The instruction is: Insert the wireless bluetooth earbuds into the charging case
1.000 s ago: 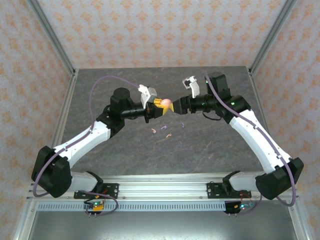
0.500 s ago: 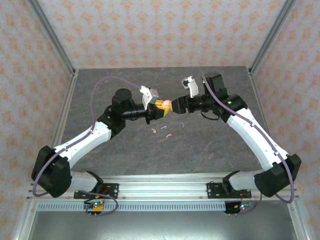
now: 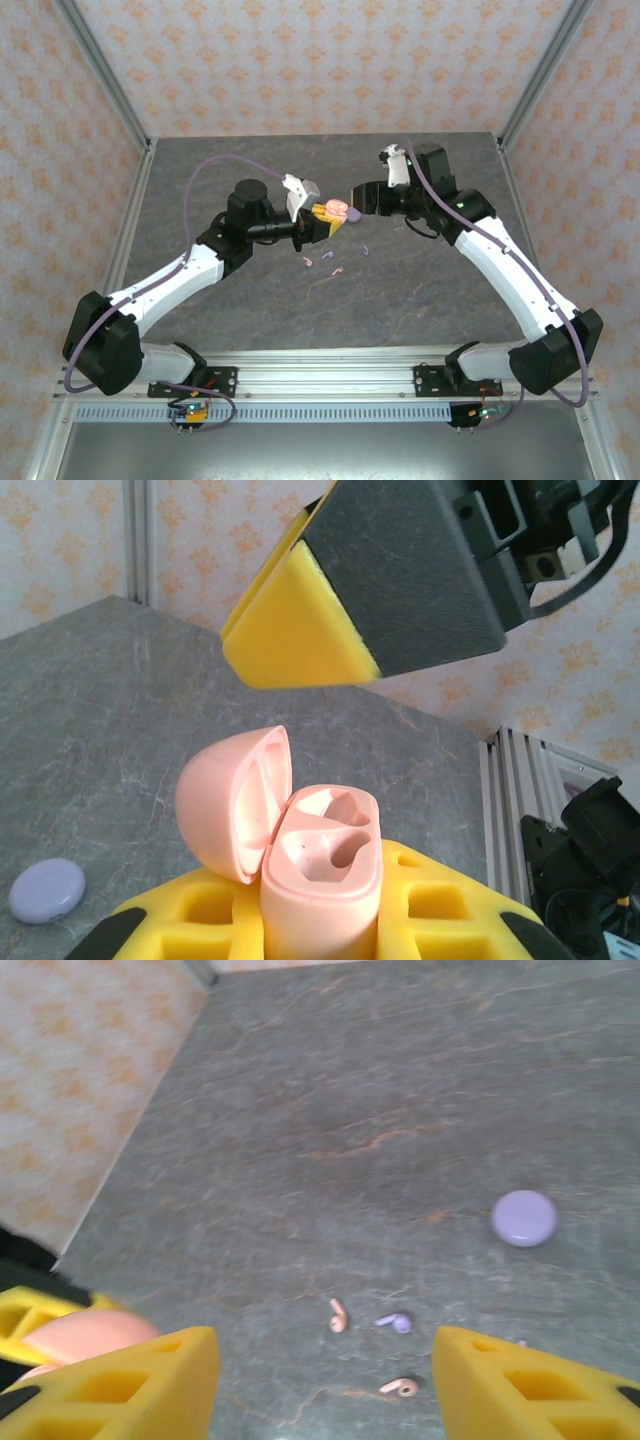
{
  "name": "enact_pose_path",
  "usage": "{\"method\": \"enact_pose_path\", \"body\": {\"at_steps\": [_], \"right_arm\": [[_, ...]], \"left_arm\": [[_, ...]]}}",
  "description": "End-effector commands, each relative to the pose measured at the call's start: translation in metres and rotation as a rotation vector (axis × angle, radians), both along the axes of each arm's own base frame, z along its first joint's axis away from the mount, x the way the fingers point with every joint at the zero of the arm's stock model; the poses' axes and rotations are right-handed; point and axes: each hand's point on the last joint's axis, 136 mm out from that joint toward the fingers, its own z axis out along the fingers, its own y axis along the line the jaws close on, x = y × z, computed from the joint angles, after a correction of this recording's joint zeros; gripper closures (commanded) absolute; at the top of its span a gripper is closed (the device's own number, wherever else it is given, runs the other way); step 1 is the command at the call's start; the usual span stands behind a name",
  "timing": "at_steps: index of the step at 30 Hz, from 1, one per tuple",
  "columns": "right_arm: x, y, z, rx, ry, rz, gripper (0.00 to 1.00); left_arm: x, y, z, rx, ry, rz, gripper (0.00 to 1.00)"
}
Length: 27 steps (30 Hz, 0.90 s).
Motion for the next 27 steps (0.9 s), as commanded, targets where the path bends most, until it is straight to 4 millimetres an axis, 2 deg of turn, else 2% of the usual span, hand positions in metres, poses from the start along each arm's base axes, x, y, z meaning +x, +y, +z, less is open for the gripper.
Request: {"method": "enact_pose_path", "body": {"at_steps": [1,4,8,15,19,27], "right_arm": [[0.007,-0.034,-0.005,-0.058,-0.005,-0.173,0.41],[0.004,-0.046,-0.027,-0.080,0.054,-0.206,0.41],[-0.007,-0.047,-0.060,-0.100,0.150,-0.189,0.41],[-0.029,-0.032,-0.128,-0.077,0.351,-0.141,0.41],[-0.037,-0.016,-0.164,-0.051,0.437,-0.114,0.42],[-0.036,0.010,-0.214,-0.075,0.545,-0.133,0.48]], "left_arm": [[0.006,-0.002,0.007,-0.051,0.000,0.033,0.94],[0.008,-0.001,0.003,-0.076,0.007,0.050,0.94],[0.006,0.000,0.001,-0.110,0.006,0.053,0.94],[-0.002,0.011,-0.004,-0.128,0.010,0.093,0.94],[-0.008,0.016,-0.010,-0.131,0.014,0.106,0.94],[-0.016,0.026,-0.019,-0.098,0.015,0.134,0.94]]}}
